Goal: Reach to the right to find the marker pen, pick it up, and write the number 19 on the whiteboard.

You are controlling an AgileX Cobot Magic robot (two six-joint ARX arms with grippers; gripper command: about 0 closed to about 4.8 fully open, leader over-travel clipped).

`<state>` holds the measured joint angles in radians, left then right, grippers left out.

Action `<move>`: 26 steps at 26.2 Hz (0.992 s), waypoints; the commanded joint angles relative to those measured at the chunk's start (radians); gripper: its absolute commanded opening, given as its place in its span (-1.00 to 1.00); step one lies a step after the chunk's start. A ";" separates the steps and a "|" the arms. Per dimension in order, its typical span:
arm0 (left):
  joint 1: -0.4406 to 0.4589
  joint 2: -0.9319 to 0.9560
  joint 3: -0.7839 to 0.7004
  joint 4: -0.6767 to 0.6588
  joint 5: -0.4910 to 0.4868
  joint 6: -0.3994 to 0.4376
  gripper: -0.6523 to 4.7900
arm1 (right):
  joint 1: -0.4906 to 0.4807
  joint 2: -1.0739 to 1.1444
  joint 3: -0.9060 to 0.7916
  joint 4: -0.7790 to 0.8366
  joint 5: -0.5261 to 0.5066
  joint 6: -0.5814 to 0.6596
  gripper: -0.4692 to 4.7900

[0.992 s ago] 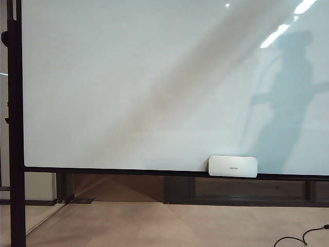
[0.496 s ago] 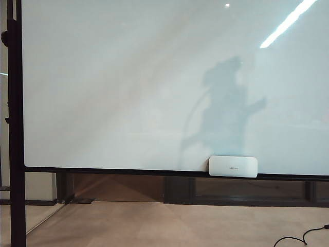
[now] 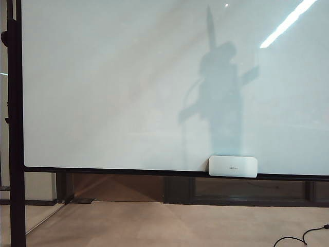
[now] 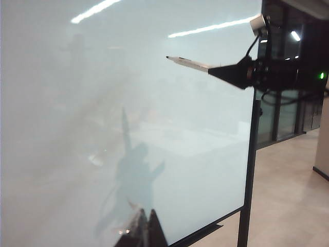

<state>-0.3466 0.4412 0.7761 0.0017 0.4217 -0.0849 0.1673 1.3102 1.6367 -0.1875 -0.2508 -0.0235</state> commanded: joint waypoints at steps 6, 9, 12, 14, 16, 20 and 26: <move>-0.001 0.309 0.224 0.016 0.053 0.055 -0.78 | 0.127 0.195 -0.072 0.345 -0.005 -0.030 -0.83; -0.001 0.323 0.230 0.031 0.053 0.055 -0.78 | 0.190 0.246 -0.072 0.455 0.111 -0.071 -0.83; -0.001 0.323 0.230 0.034 0.041 0.061 -0.78 | 0.236 0.309 -0.072 0.609 0.238 -0.085 -0.83; -0.001 0.323 0.230 0.030 0.016 0.082 -0.78 | 0.261 0.344 -0.072 0.674 0.325 -0.087 -0.83; -0.001 0.323 0.230 0.030 -0.004 0.085 -0.78 | 0.284 0.358 -0.071 0.660 0.398 -0.090 -0.83; -0.001 0.323 0.230 0.026 -0.002 0.089 -0.78 | 0.290 0.358 -0.071 0.637 0.410 -0.106 -0.83; -0.001 0.323 0.230 0.015 0.007 0.116 -0.78 | 0.290 0.393 -0.071 0.767 0.338 -0.108 -0.83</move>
<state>-0.3470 0.7677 1.0016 0.0063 0.4236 0.0154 0.4545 1.6924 1.5593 0.5167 0.0971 -0.1280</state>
